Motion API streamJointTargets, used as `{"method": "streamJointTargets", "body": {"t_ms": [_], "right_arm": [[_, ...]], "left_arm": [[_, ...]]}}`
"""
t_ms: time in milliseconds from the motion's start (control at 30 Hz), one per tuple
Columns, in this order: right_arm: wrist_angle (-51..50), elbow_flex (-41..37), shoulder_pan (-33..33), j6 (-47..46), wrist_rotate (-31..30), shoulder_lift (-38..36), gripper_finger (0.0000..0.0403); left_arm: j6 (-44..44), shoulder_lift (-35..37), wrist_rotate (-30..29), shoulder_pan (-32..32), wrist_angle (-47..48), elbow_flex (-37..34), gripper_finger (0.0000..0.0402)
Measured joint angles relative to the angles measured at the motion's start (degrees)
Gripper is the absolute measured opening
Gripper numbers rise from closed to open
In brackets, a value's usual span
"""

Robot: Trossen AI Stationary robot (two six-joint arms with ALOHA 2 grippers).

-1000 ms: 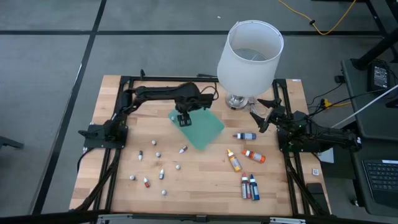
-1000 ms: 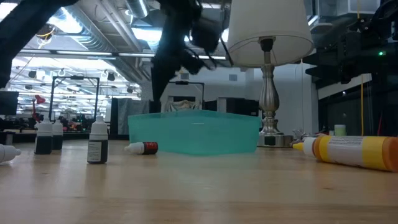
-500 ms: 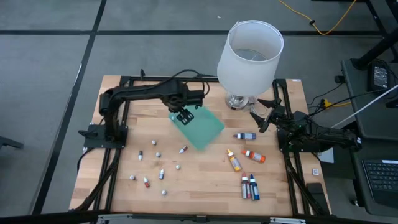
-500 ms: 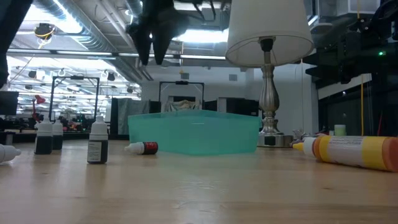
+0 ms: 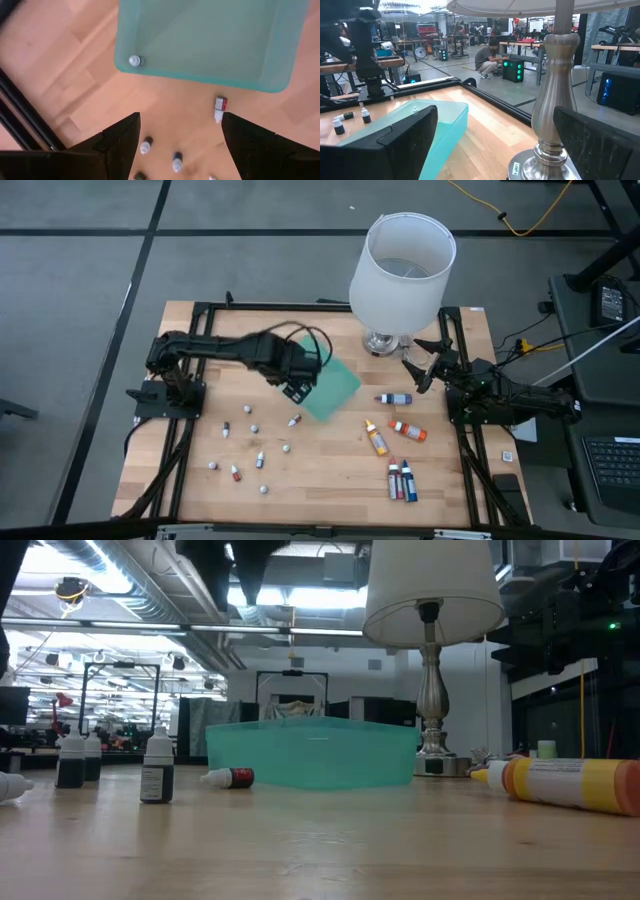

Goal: Pick & Place food coloring
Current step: Put the top left small black food coloring bottle into the green bin

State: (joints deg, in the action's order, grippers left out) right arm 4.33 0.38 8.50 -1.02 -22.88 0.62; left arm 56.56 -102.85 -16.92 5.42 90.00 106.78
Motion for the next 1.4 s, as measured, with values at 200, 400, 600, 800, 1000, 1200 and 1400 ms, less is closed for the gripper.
{"method": "streamJointTargets", "body": {"t_ms": [200,400,600,800,1000,1200,1400], "right_arm": [[0.0,0.0,0.0,0.0,0.0,0.0,0.0397],[0.0,0.0,0.0,0.0,0.0,0.0,0.0397],[0.0,0.0,0.0,0.0,0.0,0.0,0.0397],[0.0,0.0,0.0,0.0,0.0,0.0,0.0397],[0.0,0.0,0.0,0.0,0.0,0.0,0.0397],[0.0,0.0,0.0,0.0,0.0,0.0,0.0397],[0.0,0.0,0.0,0.0,0.0,0.0,0.0397]], "left_arm": [[5.1,0.0,-9.9,7.1,0.0,0.0,0.0272],[5.1,0.0,-14.7,10.9,0.0,0.0,0.0272],[8.1,3.8,-13.7,12.6,0.0,-5.2,0.0272],[11.7,9.5,-11.6,13.4,-0.1,-14.7,0.0272],[12.6,14.1,-8.0,13.4,-1.4,-23.8,0.0272],[12.1,19.1,-4.4,13.7,-9.1,-34.9,0.0272],[10.4,21.5,-0.6,13.7,-17.5,-45.0,0.0272]]}}
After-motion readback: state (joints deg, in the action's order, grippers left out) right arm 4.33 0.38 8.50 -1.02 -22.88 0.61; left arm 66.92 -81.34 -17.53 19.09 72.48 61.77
